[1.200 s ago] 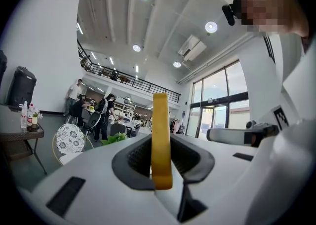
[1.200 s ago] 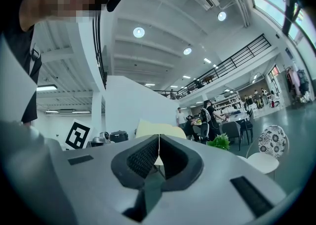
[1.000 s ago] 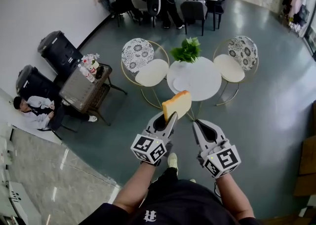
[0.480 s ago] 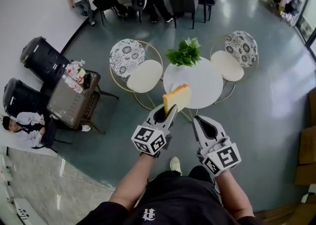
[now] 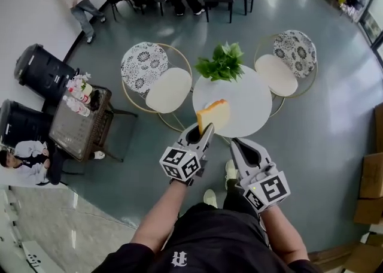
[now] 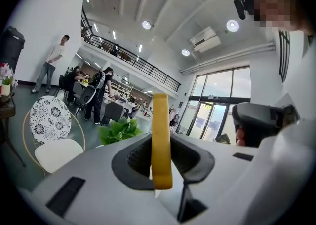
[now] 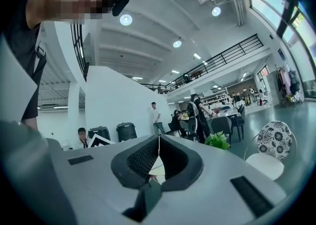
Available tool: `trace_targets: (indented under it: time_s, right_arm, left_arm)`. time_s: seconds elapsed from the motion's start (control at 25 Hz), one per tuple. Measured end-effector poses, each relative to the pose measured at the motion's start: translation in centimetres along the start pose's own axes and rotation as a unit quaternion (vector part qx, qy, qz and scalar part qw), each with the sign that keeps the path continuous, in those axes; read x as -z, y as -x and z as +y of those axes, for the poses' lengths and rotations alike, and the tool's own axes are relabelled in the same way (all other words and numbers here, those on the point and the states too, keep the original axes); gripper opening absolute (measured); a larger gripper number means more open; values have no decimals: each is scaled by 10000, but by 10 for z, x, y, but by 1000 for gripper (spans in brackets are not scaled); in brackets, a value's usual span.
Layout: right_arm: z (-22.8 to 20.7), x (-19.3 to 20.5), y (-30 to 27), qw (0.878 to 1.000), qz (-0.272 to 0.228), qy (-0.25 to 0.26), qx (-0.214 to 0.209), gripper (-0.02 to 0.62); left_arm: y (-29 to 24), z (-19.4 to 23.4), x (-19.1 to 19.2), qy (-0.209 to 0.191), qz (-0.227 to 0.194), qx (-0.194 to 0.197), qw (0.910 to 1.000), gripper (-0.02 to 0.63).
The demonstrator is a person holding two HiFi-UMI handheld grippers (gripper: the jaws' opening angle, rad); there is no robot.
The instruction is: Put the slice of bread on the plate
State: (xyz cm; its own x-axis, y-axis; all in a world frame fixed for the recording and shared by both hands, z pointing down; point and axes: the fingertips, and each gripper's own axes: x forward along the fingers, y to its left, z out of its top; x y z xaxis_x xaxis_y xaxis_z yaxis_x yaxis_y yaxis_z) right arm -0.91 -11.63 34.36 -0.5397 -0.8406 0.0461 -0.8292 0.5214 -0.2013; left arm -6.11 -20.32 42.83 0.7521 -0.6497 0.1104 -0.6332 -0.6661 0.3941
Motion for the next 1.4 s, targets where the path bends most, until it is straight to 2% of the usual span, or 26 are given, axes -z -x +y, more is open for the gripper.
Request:
trace_targets:
  time_s: [0.24, 0.72, 1.04, 1.4]
  right_arm:
    - [-39, 26, -46, 9996, 98, -147, -229, 6]
    - [-105, 104, -100, 9978, 492, -380, -212, 6]
    - [-123, 156, -108, 9970, 584, -491, -117, 6]
    - [-132, 179, -112, 9970, 583, -506, -50, 6]
  left_arm:
    - [-44, 43, 29, 183, 181, -93, 9996, 90]
    - [-123, 137, 130, 1073, 762, -342, 9907, 91]
    - [-148, 166, 188, 1337, 1105, -305, 9844, 91]
    - [-165, 187, 227, 1679, 1428, -288, 9750, 91]
